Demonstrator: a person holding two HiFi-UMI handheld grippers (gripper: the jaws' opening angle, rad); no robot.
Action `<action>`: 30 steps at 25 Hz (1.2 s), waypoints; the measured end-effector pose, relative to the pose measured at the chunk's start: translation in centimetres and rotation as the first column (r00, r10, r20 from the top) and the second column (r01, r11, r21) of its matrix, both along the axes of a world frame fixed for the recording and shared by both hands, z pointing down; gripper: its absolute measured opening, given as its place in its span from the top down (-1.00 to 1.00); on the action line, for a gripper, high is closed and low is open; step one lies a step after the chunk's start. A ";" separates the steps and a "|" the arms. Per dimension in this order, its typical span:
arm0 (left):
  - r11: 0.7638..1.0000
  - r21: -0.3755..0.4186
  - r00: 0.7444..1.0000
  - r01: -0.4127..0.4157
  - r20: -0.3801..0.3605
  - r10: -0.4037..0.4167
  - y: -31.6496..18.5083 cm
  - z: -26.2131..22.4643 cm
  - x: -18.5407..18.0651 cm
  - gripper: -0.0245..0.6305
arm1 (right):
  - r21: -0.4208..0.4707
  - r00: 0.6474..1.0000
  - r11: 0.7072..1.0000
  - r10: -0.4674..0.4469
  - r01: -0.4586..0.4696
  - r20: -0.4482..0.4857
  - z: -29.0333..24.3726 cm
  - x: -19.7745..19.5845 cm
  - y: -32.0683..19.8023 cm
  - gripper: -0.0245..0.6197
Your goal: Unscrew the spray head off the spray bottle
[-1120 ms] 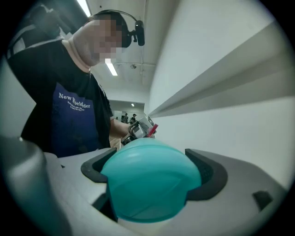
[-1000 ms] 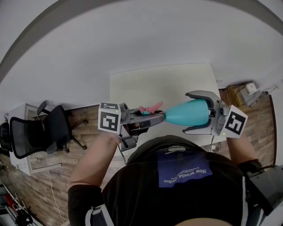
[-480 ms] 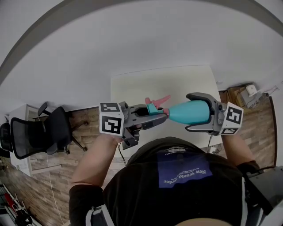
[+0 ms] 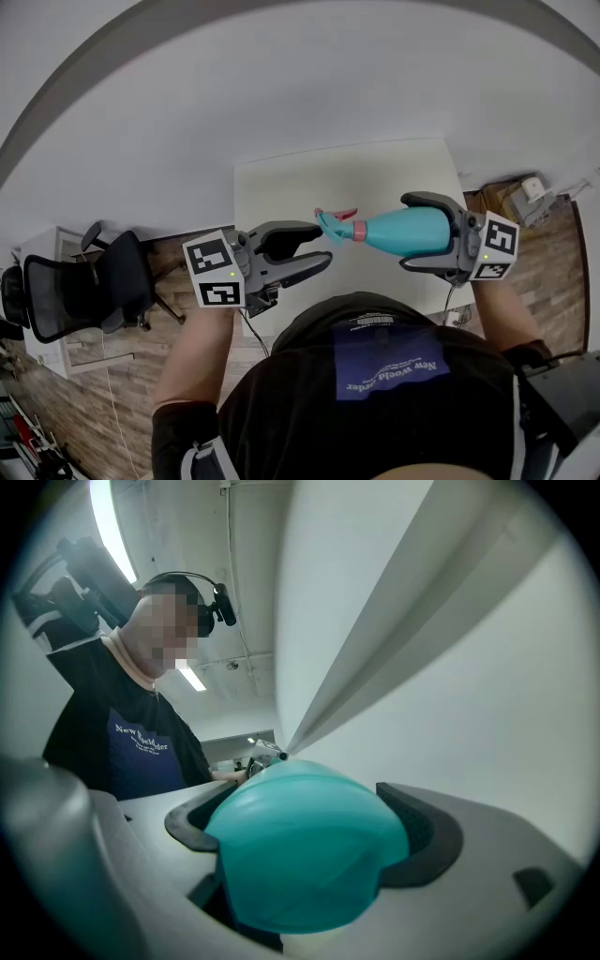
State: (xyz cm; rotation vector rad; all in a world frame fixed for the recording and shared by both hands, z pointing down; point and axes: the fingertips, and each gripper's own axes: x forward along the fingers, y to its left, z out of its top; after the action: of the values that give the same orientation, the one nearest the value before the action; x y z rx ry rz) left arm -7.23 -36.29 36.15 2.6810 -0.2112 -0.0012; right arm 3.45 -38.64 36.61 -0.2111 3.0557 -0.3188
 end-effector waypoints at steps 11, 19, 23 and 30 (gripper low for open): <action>0.896 0.442 0.935 -0.037 0.333 -0.125 -0.1 -1.6 -0.9 0.31 | -0.046 0.999 0.998 -0.043 0.042 -0.023 0.5 -0.9 0.5 -0.51; 0.743 0.606 0.883 -0.285 0.467 -0.043 2.0 1.7 3.7 0.31 | -0.074 0.993 0.991 -0.111 0.108 -0.043 1.0 -2.1 1.6 -0.51; 0.742 0.602 0.890 -0.295 0.455 -0.016 2.3 1.8 4.2 0.31 | -0.080 0.990 0.989 -0.129 0.125 -0.050 1.1 -2.3 1.9 -0.51; 0.743 0.598 0.897 -0.300 0.443 0.006 2.8 1.9 4.5 0.47 | -0.091 0.988 0.986 -0.144 0.139 -0.057 1.4 -2.5 2.0 -0.51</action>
State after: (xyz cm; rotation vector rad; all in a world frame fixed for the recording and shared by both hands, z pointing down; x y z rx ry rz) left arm -2.71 -33.48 38.01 3.3727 -0.1218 0.6859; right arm 0.95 -36.62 38.04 -0.0073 3.1292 -0.4627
